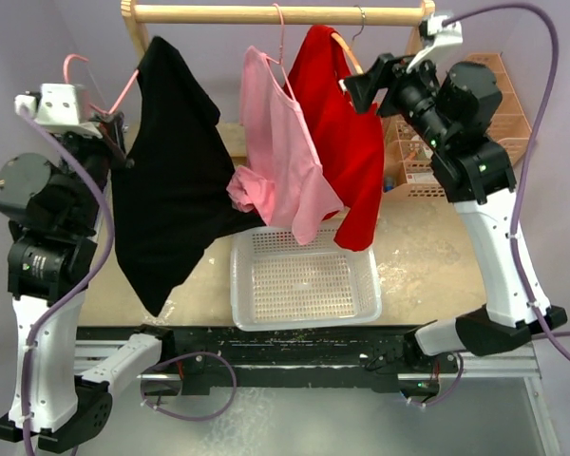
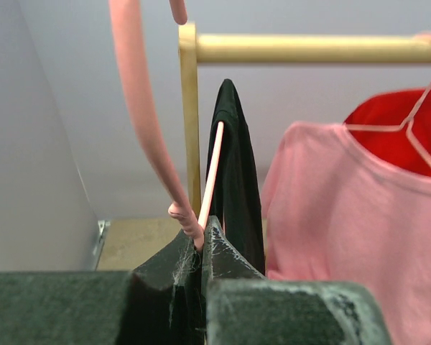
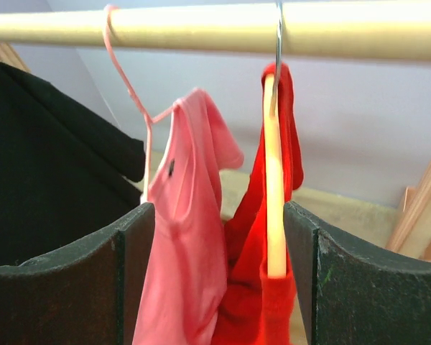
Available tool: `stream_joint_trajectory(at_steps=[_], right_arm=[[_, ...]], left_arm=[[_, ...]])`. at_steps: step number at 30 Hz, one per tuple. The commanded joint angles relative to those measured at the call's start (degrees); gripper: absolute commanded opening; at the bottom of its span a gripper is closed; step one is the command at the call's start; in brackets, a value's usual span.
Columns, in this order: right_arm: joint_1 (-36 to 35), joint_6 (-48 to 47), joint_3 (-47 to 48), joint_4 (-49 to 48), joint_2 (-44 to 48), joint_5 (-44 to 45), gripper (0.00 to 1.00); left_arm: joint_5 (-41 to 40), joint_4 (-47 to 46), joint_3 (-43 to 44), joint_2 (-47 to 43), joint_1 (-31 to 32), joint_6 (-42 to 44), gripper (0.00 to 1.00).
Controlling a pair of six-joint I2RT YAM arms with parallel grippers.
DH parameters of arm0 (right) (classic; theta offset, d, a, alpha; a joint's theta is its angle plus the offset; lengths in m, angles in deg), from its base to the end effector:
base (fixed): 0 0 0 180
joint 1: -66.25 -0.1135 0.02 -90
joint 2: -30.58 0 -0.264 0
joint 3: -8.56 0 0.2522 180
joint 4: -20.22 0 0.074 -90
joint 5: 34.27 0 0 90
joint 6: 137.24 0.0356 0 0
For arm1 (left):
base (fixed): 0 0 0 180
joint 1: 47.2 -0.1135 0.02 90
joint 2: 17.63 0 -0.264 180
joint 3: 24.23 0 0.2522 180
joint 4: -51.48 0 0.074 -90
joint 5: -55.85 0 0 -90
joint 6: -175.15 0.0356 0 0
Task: Remove the t-shirt from the hanger
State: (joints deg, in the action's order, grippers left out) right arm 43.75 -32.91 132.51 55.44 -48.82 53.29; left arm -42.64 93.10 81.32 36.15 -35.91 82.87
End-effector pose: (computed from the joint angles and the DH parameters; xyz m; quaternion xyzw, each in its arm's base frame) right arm 0.2390 0.1006 0.5677 -0.0623 0.6443 0.2538 0.7187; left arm 0.1261 -0.0198 0.5438 -0.0063 0.6425 -0.0432 0.7650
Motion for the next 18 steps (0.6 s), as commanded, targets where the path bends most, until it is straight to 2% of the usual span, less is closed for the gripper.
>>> stream_joint_trajectory(at_steps=[1, 6, 10, 15, 18], right_arm=[[-0.35, -3.42, 12.10, 2.69, -3.63, -0.58, 0.75], [-0.35, -5.14, 23.65, 7.42, -10.38, -1.19, 0.75], [-0.34, -5.14, 26.40, 4.99, -12.11, -4.13, 0.77], [-0.35, -5.14, 24.81, 2.28, -11.81, -5.64, 0.77], [-0.38, -4.54, 17.95, -1.36, -8.93, -6.79, 0.78]], left_arm=[[0.72, -6.42, 9.92, 0.92, -0.10, 2.45, 0.00], [1.98, -6.27, 15.69, 1.99, -0.04, 3.69, 0.00], [0.40, -4.29, 18.58, 1.57, -0.04, 5.17, 0.00], [-3.09, -2.92, 18.89, -1.32, -0.04, 7.17, 0.00], [-1.64, -1.68, 19.55, -2.76, -0.04, 6.02, 0.00]])
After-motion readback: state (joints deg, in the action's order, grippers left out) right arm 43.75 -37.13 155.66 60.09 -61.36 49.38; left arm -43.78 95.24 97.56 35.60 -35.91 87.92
